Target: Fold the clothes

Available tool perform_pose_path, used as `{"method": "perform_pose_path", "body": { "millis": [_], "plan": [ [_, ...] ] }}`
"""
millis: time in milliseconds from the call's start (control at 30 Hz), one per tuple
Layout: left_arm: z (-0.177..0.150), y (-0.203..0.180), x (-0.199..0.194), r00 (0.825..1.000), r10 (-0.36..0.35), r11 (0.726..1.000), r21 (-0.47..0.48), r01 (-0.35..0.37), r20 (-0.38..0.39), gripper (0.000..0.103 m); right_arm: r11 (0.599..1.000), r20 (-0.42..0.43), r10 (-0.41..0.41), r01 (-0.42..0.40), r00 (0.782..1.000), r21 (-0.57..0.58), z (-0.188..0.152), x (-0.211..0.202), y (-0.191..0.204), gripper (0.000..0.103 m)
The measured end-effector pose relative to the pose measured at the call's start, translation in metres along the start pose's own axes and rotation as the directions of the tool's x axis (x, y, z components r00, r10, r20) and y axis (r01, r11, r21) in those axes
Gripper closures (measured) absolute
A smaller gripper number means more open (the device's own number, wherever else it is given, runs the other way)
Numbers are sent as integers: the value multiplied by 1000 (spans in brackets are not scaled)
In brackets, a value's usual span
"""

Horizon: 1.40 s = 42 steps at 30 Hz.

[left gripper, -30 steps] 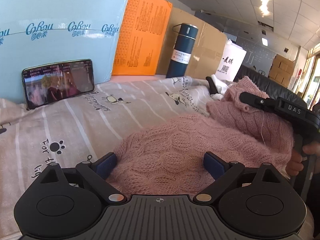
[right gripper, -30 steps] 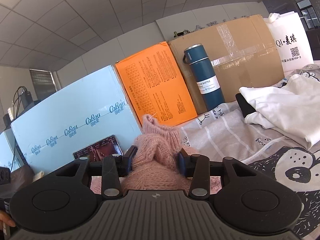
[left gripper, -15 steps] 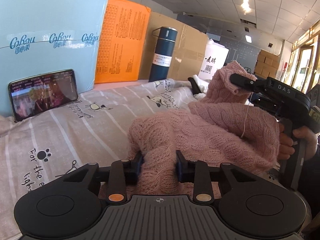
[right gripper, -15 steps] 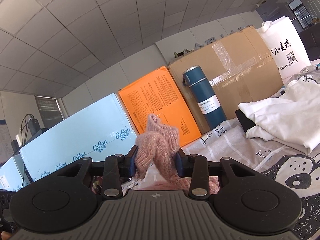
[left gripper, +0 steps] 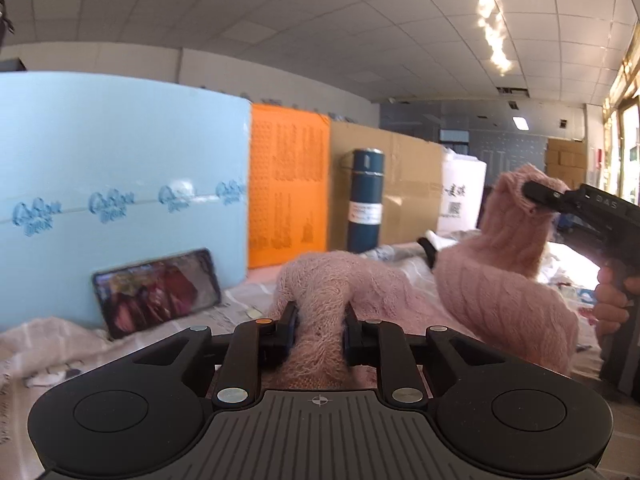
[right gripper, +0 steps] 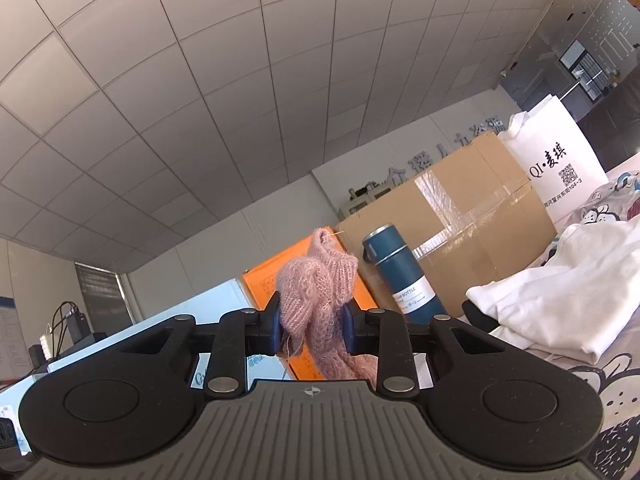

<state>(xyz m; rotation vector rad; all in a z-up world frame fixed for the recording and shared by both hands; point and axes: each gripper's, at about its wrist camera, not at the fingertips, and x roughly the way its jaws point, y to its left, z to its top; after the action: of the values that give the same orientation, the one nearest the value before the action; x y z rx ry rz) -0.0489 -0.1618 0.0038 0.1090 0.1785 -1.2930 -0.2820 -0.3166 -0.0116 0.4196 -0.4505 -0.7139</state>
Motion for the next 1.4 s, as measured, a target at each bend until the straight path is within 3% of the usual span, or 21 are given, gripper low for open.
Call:
{"method": "perform_pose_path", "body": {
  "millis": [167, 333, 500, 633, 700, 733, 767, 833, 933, 1033, 1167, 1200, 1267, 1333, 1400],
  "plan": [
    [7, 23, -15, 978, 205, 979, -4, -205, 51, 85, 996, -2, -79, 79, 997, 48, 4, 2, -11, 80],
    [2, 49, -27, 938, 346, 937, -46, -346, -22, 84, 979, -53, -164, 170, 985, 117, 4, 8, -25, 80],
    [-7, 66, -24, 917, 371, 921, -69, -384, -147, 79, 952, -130, -256, 274, 958, 140, -1, 15, -34, 80],
    [-11, 66, -22, 904, 395, 911, -61, -409, -162, 68, 922, -192, -330, 359, 924, 144, -5, 21, -42, 79],
    [-11, 67, -25, 895, 420, 900, -58, -432, -148, 64, 907, -199, -364, 395, 910, 146, -7, 21, -45, 75],
    [-11, 68, -26, 893, 427, 896, -66, -439, -142, 59, 898, -189, -389, 418, 901, 142, -7, 20, -45, 68],
    [-11, 69, -27, 892, 432, 893, -75, -444, -137, 56, 888, -176, -413, 438, 893, 138, -7, 18, -44, 53],
    [-10, 71, -28, 890, 437, 889, -89, -450, -129, 52, 873, -139, -445, 463, 885, 150, -5, 12, -45, 45],
    [-8, 70, -28, 893, 435, 892, -81, -446, -118, 48, 872, -103, -450, 461, 887, 164, -2, 8, -47, 35],
    [-2, 70, -29, 904, 420, 901, -86, -426, -81, 43, 880, -91, -444, 453, 891, 146, -1, 9, -45, 31],
    [15, 70, -32, 933, 361, 928, -100, -360, -9, 36, 900, -68, -415, 420, 907, 115, -1, 11, -40, 19],
    [20, 68, -34, 936, 351, 934, -80, -349, 15, 34, 909, -60, -401, 405, 914, 99, -1, 11, -37, 18],
    [30, 64, -41, 939, 336, 942, -41, -333, 75, 20, 927, -62, -368, 371, 928, 51, -1, 14, -30, 14],
    [39, 65, -49, 937, 321, 947, -25, -320, 138, 14, 948, -116, -318, 319, 941, -14, -2, 21, -21, 12],
    [47, 69, -54, 931, 315, 949, -37, -314, 187, 10, 977, -183, -213, 206, 960, -56, -2, 29, -11, 12]
  ]
}}
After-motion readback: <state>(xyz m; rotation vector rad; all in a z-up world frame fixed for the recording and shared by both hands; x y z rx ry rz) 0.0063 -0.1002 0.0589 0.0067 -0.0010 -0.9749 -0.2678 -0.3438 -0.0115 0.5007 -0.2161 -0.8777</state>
